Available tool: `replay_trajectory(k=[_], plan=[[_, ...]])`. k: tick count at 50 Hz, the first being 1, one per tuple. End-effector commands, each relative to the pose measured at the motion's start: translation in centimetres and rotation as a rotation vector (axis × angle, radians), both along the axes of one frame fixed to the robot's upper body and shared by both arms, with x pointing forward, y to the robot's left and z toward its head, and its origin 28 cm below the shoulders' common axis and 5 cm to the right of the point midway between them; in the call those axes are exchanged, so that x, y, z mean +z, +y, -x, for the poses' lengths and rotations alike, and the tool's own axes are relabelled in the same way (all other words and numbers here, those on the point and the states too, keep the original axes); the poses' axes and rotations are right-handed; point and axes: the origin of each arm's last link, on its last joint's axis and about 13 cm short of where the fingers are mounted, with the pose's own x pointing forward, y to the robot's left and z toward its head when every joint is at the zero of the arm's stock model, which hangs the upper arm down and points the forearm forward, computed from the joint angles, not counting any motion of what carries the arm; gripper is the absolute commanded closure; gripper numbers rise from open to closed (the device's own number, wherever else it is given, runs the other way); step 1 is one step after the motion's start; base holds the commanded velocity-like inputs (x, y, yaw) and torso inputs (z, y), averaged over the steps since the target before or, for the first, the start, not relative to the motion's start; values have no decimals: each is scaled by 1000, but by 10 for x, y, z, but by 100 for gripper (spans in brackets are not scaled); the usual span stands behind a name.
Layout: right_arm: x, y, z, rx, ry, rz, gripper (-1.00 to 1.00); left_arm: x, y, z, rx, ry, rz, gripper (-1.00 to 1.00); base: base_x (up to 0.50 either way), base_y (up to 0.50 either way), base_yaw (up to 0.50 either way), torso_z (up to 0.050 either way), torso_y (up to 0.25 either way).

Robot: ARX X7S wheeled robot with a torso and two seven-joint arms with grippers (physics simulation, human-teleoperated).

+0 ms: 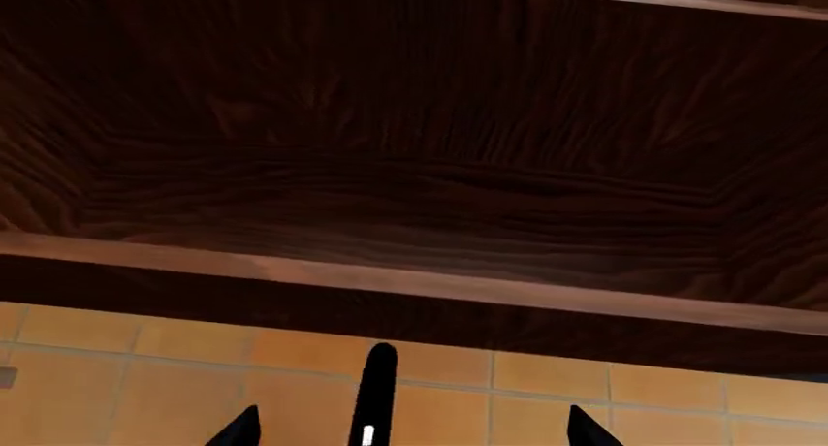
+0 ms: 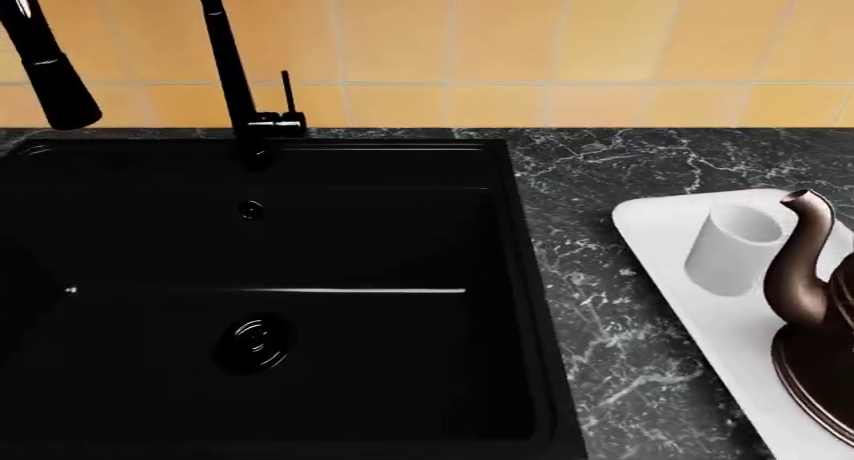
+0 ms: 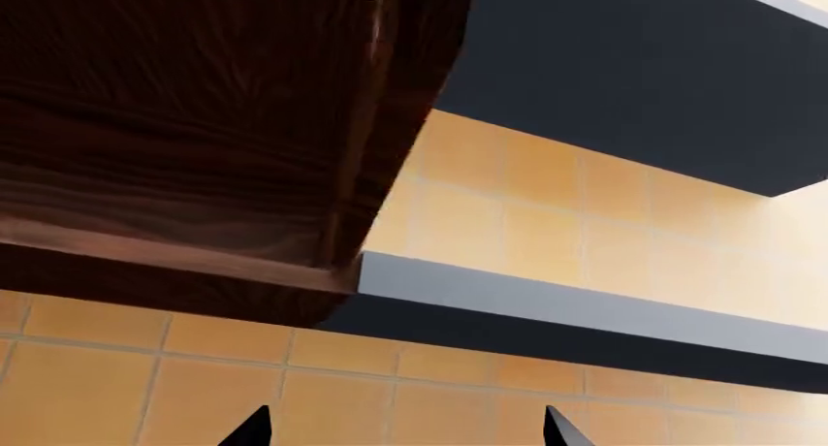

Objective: Pick the kettle from the counter and place it on the tray. Then pick the mug from the cabinet and place it on the tray. Then close the cabinet doors.

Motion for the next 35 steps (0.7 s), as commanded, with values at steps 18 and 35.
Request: replay_trajectory(k=[18, 35], plan=[[1, 0, -1, 32, 26, -24, -100, 0, 0, 0, 0, 2, -1, -100, 0, 139, 0, 0, 0], [-3, -1, -5, 40, 76, -58, -100, -2, 2, -1, 7, 6, 6, -100, 168, 0, 0, 0, 0]])
